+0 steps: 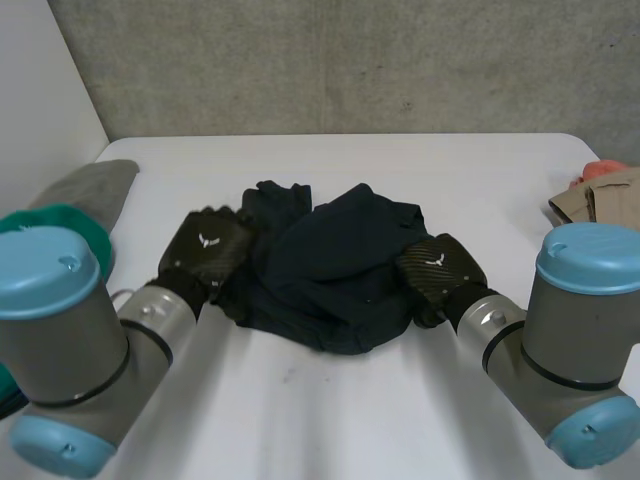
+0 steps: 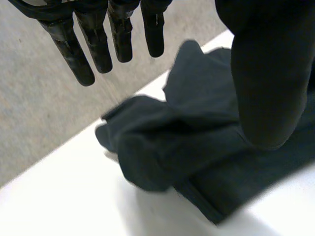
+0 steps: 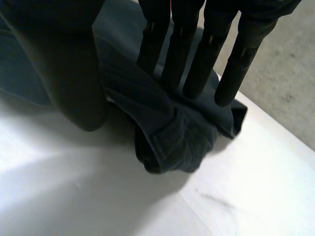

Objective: Fold the laundry.

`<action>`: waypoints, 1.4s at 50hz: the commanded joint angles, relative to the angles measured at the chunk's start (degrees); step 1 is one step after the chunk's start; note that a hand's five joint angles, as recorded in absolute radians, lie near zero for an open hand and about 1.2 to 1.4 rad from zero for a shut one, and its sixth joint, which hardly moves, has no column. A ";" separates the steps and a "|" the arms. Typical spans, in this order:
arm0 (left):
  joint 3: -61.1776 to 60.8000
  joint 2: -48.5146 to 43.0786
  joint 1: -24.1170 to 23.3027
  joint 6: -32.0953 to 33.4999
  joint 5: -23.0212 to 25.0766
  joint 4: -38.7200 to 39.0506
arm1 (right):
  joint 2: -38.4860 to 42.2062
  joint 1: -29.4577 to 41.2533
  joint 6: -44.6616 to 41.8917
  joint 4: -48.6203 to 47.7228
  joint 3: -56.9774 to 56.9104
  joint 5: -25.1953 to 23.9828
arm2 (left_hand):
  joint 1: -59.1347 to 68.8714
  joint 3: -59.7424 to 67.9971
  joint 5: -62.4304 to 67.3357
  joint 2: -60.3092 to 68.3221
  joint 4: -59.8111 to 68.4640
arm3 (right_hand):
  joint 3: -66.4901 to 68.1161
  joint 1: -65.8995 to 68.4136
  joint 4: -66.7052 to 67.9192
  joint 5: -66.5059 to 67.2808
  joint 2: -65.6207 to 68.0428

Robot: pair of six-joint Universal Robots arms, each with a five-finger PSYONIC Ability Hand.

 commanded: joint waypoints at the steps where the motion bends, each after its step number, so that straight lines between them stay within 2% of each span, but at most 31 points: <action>1: 9.31 -5.77 -0.02 3.16 5.15 -1.14 | -5.97 2.18 -4.45 1.95 2.33 -4.97 | -0.19 -0.60 0.32 -0.57 -0.14 | 10.93 10.62 10.88 10.83 11.17; 8: 22.82 -17.27 -1.95 12.91 8.40 -9.48 | -8.88 4.11 -6.48 4.15 3.65 -5.77 | -0.86 -1.27 -0.35 -1.24 -0.82 | 10.76 10.45 10.71 10.66 11.00; 13: 31.28 -23.79 -2.84 16.53 8.32 -11.08 | -7.48 4.99 -5.96 4.50 4.44 -4.81 | -0.86 -1.27 -0.35 -1.24 -0.82 | 7.58 7.27 7.53 7.48 7.82; 14: 32.51 -24.76 -2.93 16.70 8.23 -11.08 | -7.22 4.99 -5.87 4.33 4.70 -4.37 | -0.86 -1.27 -0.35 -1.24 -0.82 | 4.73 4.42 4.68 4.63 4.97; 17: 39.02 -30.12 -3.28 17.50 7.53 -11.78 | -4.41 5.61 -4.99 0.65 5.49 -0.52 | -0.36 -0.77 0.15 -0.74 -0.31 | -16.76 -17.06 -16.80 -16.85 -16.51; 20: 41.75 -32.76 -3.28 18.81 7.00 -13.01 | -2.91 5.96 -4.99 -1.29 5.67 1.69 | 2.65 2.24 3.16 2.27 2.69 | -19.52 -19.83 -19.57 -19.62 -19.28; 22: 42.63 -33.47 -3.19 19.25 6.91 -13.45 | -1.94 6.14 -4.81 -2.44 5.67 2.92 | 9.36 8.95 9.87 8.98 9.40 | -19.69 -19.99 -19.73 -19.79 -19.45; 26: 42.72 -33.12 -3.28 18.82 6.65 -13.54 | 1.65 6.23 -5.16 -5.16 5.06 5.39 | 48.30 47.89 48.81 47.92 48.34 | -19.69 -20.00 -19.74 -19.79 -19.45; 29: 41.84 -32.16 -3.63 17.59 6.73 -13.28 | 5.52 6.14 -5.08 -6.75 3.13 6.62 | 57.15 56.74 57.66 56.77 57.19 | -19.35 -19.66 -19.40 -19.45 -19.11; 32: 40.61 -30.31 -3.98 16.09 6.91 -12.58 | 9.48 5.87 -5.34 -7.01 0.06 7.41 | 61.87 61.46 62.38 61.49 61.91 | -6.30 -6.61 -6.35 -6.40 -6.06; 33: 40.35 -29.87 -4.07 15.92 7.09 -12.31 | 10.79 5.53 -5.43 -6.84 -1.78 8.02 | 62.86 62.45 63.37 62.48 62.91 | 18.58 18.27 18.53 18.48 18.82; 34: 40.08 -28.91 -4.07 15.39 7.18 -11.70 | 11.24 5.26 -5.34 -7.01 -2.58 8.55 | 62.87 62.46 63.38 62.49 62.92 | 36.34 36.03 36.29 36.24 36.58; 40: 40.43 -24.60 -3.72 13.90 5.07 -10.64 | 6.95 1.92 -4.37 -10.08 -8.03 12.16 | 62.87 62.46 63.38 62.49 62.92 | 36.52 36.21 36.47 36.42 36.76; 44: 40.00 -19.33 -3.63 10.12 -0.11 -10.73 | 5.09 0.34 -4.72 -12.37 -14.79 10.93 | 62.87 62.46 63.38 62.49 62.92 | 36.52 36.21 36.47 36.42 36.76; 45: 39.21 -16.97 -3.72 7.77 -2.56 -11.08 | 5.27 0.08 -4.98 -11.85 -18.29 10.15 | 62.87 62.46 63.38 62.49 62.92 | 36.52 36.21 36.47 36.42 36.76; 48: 37.10 -12.65 -3.98 4.50 -5.47 -11.96 | 6.67 -0.01 -5.51 -9.92 -24.02 9.00 | 62.87 62.46 63.38 62.49 62.92 | 36.52 36.21 36.47 36.42 36.76; 50: 33.59 -8.52 -4.68 0.90 -7.67 -13.36 | 8.60 0.25 -6.39 -7.63 -29.47 7.16 | 62.87 62.46 63.38 62.49 62.92 | 36.52 36.21 36.47 36.42 36.76; 54: 25.69 -3.16 -6.96 -4.55 -9.00 -14.86 | 11.50 0.25 -7.45 -6.31 -35.63 2.85 | 62.87 62.46 63.38 62.49 62.92 | 36.52 36.21 36.47 36.42 36.76; 60: 12.95 -1.12 -12.67 -10.88 -10.13 -12.93 | 13.79 0.34 -5.70 -6.14 -36.35 -5.84 | 62.87 62.46 63.38 62.49 62.92 | 36.52 36.21 36.47 36.42 36.76; 63: 10.21 -1.65 -14.26 -13.17 -11.98 -12.58 | 13.97 0.16 -4.46 -4.73 -34.41 -7.09 | 62.23 61.81 62.73 61.84 62.27 | 36.52 36.21 36.47 36.42 36.76; 67: 8.35 -2.44 -15.84 -18.00 -15.93 -13.80 | 14.06 -0.19 -3.85 -1.31 -30.64 -7.44 | 43.60 43.19 44.11 43.22 43.64 | 36.52 36.21 36.47 36.42 36.76; 68: 8.18 -2.36 -16.19 -19.32 -17.51 -15.11 | 13.71 -0.71 -4.02 0.53 -29.06 -7.35 | 31.73 31.31 32.23 31.34 31.77 | 36.52 36.21 36.47 36.42 36.76; 70: 8.18 -2.01 -16.20 -20.20 -18.83 -16.96 | 12.83 -1.33 -3.85 2.30 -27.73 -7.35 | 24.74 24.32 25.24 24.35 24.78 | 25.46 25.15 25.41 25.36 25.70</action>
